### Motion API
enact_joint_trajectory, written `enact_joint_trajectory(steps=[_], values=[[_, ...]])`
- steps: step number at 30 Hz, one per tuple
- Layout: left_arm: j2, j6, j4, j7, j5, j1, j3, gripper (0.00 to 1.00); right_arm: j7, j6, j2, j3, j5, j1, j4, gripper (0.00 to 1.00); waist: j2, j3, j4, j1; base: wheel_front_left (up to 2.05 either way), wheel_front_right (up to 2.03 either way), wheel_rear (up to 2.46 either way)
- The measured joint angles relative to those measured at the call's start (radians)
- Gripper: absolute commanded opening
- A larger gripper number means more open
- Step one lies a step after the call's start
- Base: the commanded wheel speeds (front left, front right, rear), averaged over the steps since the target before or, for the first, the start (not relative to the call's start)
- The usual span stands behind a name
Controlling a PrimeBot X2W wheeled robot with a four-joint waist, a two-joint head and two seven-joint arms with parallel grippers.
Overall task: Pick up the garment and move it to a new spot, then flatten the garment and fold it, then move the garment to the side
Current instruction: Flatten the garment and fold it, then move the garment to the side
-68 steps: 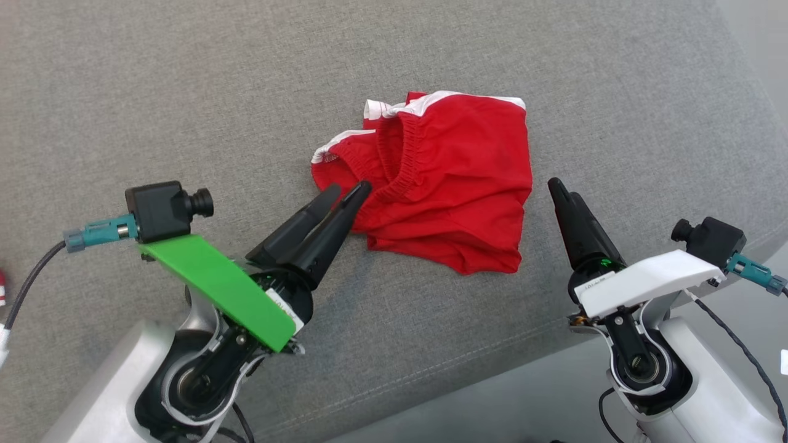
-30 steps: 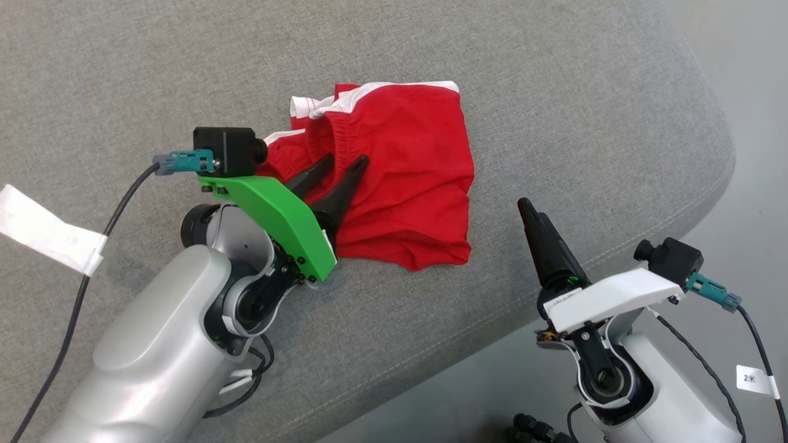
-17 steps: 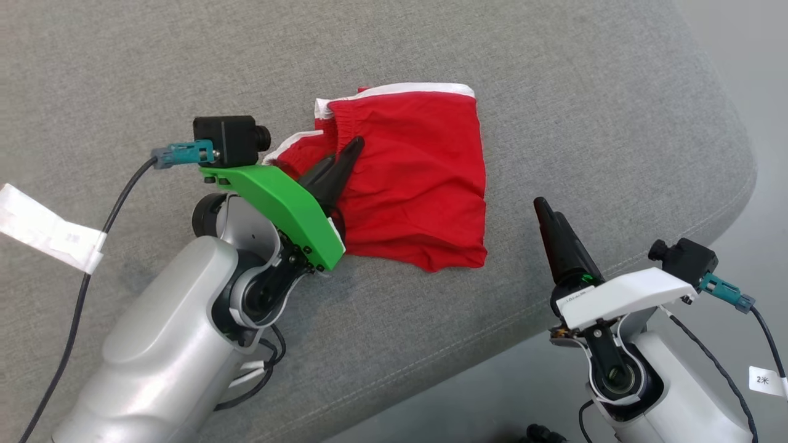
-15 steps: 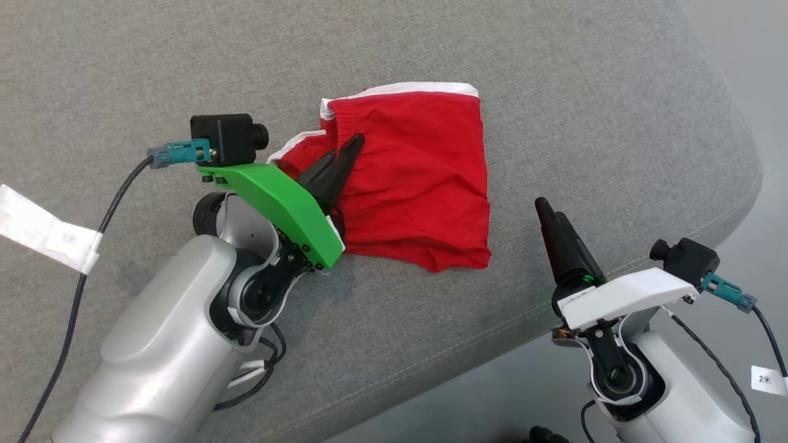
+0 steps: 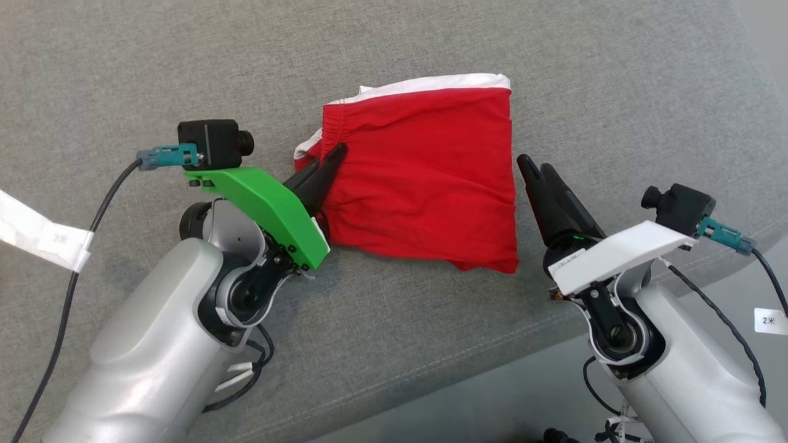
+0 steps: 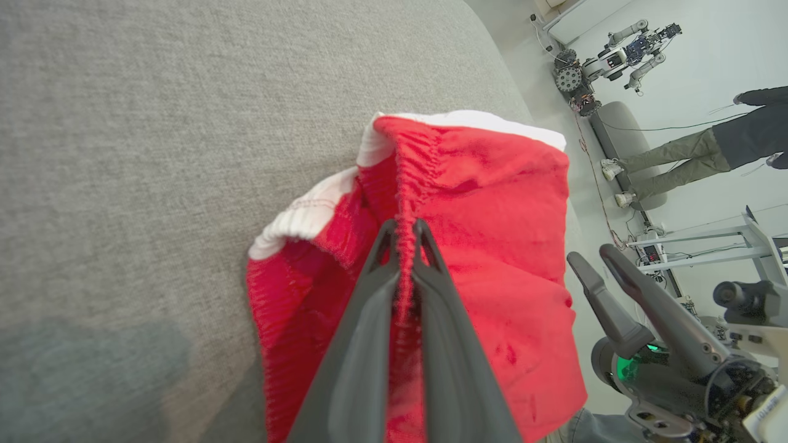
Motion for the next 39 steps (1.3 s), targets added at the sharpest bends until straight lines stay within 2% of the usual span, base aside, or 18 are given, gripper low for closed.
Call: enact_joint_trajectory(steps=[9, 14, 21, 22, 23, 24, 25, 27, 28, 29, 31, 35, 39], values=[[-0.004, -0.006, 0.011, 0.003, -0.008, 0.000, -0.002, 0.01, 0.044, 0.003, 0.004, 0.002, 0.019, -0.039, 0.037, 1.00, 0.0000, 0.021, 0.035, 0.0000, 0.00, 0.00, 0.00], [-0.005, -0.015, 0.017, 0.002, -0.008, -0.001, 0.004, 0.05, 0.067, 0.028, 0.026, 0.018, 0.043, -0.050, 0.060, 1.00, 0.0000, 0.028, 0.042, 0.0000, 0.00, 0.00, 0.00], [-0.005, -0.016, 0.020, 0.002, -0.008, -0.004, 0.008, 0.07, 0.083, 0.040, 0.035, 0.020, 0.049, -0.073, 0.098, 1.00, 0.0000, 0.036, 0.043, 0.0000, 0.00, 0.00, 0.00], [-0.005, -0.017, 0.021, 0.002, -0.008, -0.005, 0.008, 0.09, 0.083, 0.044, 0.039, 0.019, 0.058, -0.076, 0.105, 0.65, 0.0000, 0.037, 0.043, 0.0000, 0.00, 0.00, 0.00], [-0.006, -0.017, 0.022, 0.002, -0.008, -0.005, 0.008, 0.12, 0.084, 0.046, 0.043, 0.018, 0.068, -0.078, 0.109, 0.39, 0.0000, 0.037, 0.043, 0.0000, 0.00, 0.00, 0.00], [-0.006, -0.017, 0.023, 0.002, -0.008, -0.006, 0.008, 0.14, 0.093, 0.049, 0.046, 0.017, 0.076, -0.081, 0.112, 0.23, 0.0000, 0.038, 0.044, 0.0000, 0.00, 0.00, 0.00], [-0.007, -0.020, 0.024, 0.002, -0.008, -0.008, 0.008, 0.18, 0.095, 0.057, 0.049, 0.017, 0.086, -0.082, 0.115, 0.00, 0.0000, 0.039, 0.044, 0.0000, 0.00, 0.00, 0.00], [-0.008, -0.023, 0.026, 0.002, -0.008, -0.009, 0.008, 0.26, 0.108, 0.073, 0.051, 0.014, 0.107, -0.087, 0.119, 0.00, 0.0000, 0.040, 0.045, 0.0000, 0.00, 0.00, 0.00], [-0.008, -0.024, 0.028, 0.002, -0.008, -0.009, 0.008, 0.36, 0.113, 0.080, 0.053, 0.011, 0.117, -0.089, 0.119, 0.00, 0.0000, 0.041, 0.046, 0.0000, 0.00, 0.00, 0.00], [-0.009, -0.024, 0.029, 0.002, -0.008, -0.009, 0.008, 0.36, 0.117, 0.082, 0.054, 0.008, 0.125, -0.092, 0.119, 0.00, 0.0000, 0.041, 0.047, 0.0000, 0.00, 0.00, 0.00], [-0.012, -0.024, 0.031, 0.002, -0.008, -0.010, 0.010, 1.00, 0.126, 0.085, 0.052, 0.004, 0.128, -0.103, 0.124, 0.00, 0.0000, 0.041, 0.049, 0.0000, 0.00, 0.00, 0.00], [-0.013, -0.024, 0.039, 0.001, -0.012, -0.011, 0.020, 1.00, 0.150, 0.096, 0.027, -0.009, 0.139, -0.122, 0.131, 0.00, 0.0000, 0.039, 0.054, 0.0000, 0.00, 0.00, 0.00], [-0.026, -0.024, 0.051, -0.009, -0.017, -0.011, 0.025, 1.00, 0.180, 0.099, -0.043, -0.031, 0.139, -0.152, 0.147, 0.00, 0.0000, 0.031, 0.067, 0.0000, 0.00, 0.00, 0.00]])
